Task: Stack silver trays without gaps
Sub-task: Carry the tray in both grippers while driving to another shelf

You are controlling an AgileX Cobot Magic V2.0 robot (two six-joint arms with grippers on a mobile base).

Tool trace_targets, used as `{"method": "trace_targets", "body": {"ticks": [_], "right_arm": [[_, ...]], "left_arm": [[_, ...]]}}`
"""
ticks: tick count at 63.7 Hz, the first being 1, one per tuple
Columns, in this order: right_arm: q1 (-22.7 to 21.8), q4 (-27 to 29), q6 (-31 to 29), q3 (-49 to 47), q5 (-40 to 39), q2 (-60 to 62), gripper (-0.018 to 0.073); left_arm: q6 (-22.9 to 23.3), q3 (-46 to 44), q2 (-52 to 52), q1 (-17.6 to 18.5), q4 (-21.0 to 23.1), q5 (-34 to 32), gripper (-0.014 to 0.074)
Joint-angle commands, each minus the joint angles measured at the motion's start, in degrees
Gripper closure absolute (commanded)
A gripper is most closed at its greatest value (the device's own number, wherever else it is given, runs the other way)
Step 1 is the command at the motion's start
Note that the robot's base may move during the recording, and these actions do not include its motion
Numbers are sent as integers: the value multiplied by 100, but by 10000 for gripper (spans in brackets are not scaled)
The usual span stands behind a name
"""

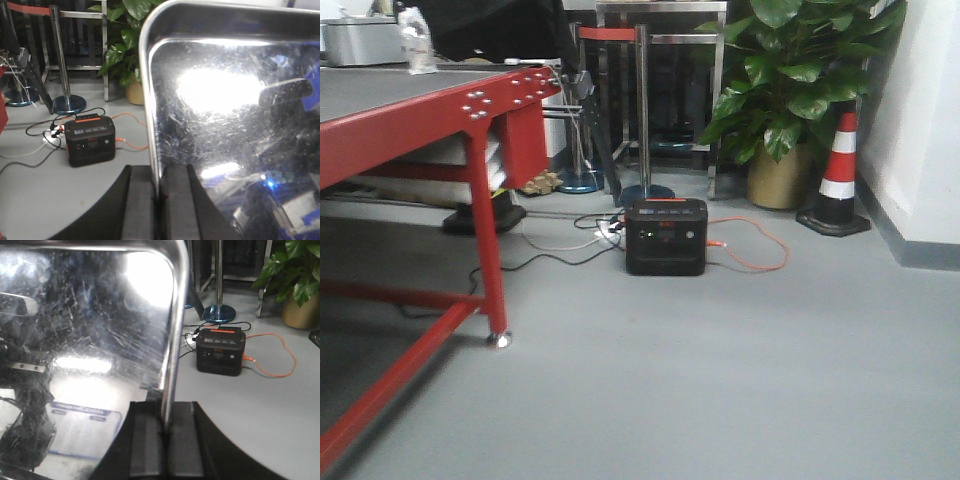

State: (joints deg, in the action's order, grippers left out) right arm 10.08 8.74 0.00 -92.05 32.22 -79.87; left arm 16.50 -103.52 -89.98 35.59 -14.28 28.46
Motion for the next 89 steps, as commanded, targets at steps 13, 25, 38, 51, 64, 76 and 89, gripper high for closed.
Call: {"method": "trace_targets", "body": {"ticks": [13,25,38,51,64,76,89], "right_arm": [[12,1,-102,-56,-276,49,639],[12,1,-102,-56,-276,49,639],[12,1,-102,-56,-276,49,639],[12,1,-102,-56,-276,49,639],[12,1,-102,-56,-276,49,639],[12,1,-102,-56,-276,49,639],[12,1,-102,-56,-276,49,639]], "left_arm": [[-34,-56,73,7,-92,-251,615],[-34,-56,73,-5,-150,-251,615],[-34,-56,73,-5,-161,-251,615],[-34,-56,73,-58,-185,-251,615],[-34,-56,73,-58,-185,-251,615],[-34,-56,73,-58,-197,-251,615],[-34,-56,73,-58,-197,-251,615]]}}
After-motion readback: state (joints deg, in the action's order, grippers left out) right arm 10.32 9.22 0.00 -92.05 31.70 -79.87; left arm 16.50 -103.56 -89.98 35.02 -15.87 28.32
